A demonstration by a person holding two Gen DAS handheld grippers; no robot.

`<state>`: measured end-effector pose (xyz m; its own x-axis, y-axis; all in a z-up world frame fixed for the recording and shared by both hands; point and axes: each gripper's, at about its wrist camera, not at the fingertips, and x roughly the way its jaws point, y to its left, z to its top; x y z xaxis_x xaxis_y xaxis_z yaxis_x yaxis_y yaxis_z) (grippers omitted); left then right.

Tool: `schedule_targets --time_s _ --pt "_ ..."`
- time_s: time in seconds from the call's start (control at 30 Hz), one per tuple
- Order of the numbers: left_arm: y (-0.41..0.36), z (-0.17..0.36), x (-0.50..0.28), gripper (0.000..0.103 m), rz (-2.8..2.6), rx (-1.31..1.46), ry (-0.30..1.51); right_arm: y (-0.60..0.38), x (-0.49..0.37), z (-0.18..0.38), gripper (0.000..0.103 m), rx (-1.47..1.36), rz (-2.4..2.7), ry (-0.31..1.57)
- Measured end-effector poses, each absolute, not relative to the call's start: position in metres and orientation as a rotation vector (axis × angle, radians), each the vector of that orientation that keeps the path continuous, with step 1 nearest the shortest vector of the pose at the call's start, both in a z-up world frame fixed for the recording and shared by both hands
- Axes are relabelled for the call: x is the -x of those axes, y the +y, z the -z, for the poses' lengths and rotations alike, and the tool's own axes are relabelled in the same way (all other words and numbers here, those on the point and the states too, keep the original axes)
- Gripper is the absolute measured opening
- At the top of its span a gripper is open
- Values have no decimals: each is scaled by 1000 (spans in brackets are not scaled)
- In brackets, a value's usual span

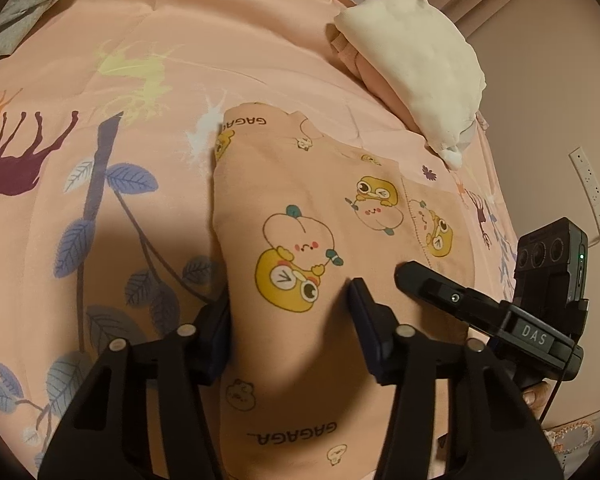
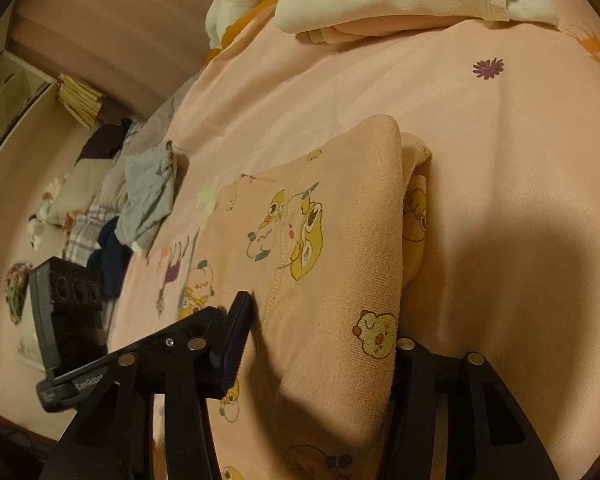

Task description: Fold small clothes

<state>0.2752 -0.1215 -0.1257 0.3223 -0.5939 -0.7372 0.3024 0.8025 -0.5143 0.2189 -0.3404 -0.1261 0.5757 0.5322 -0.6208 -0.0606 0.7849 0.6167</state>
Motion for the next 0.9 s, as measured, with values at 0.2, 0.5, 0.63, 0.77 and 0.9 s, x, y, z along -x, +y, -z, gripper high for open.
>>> schedule_targets --time_s 0.2,0.5,0.63,0.77,0.9 --pt "-118 124 -276 34 579 314 1096 -335 -219 122 32 -542 -352 898" --pt "-118 113 -271 21 574 292 1071 -320 -212 105 27 -436 -332 847" --pt "-116 104 -265 21 577 283 1049 -315 -206 94 26 -407 -340 811" --pt "-114 95 -260 21 580 281 1029 -309 -199 83 26 -383 -346 779" --pt "-110 86 -253 21 588 279 1004 -305 -192 73 26 -377 -351 754"
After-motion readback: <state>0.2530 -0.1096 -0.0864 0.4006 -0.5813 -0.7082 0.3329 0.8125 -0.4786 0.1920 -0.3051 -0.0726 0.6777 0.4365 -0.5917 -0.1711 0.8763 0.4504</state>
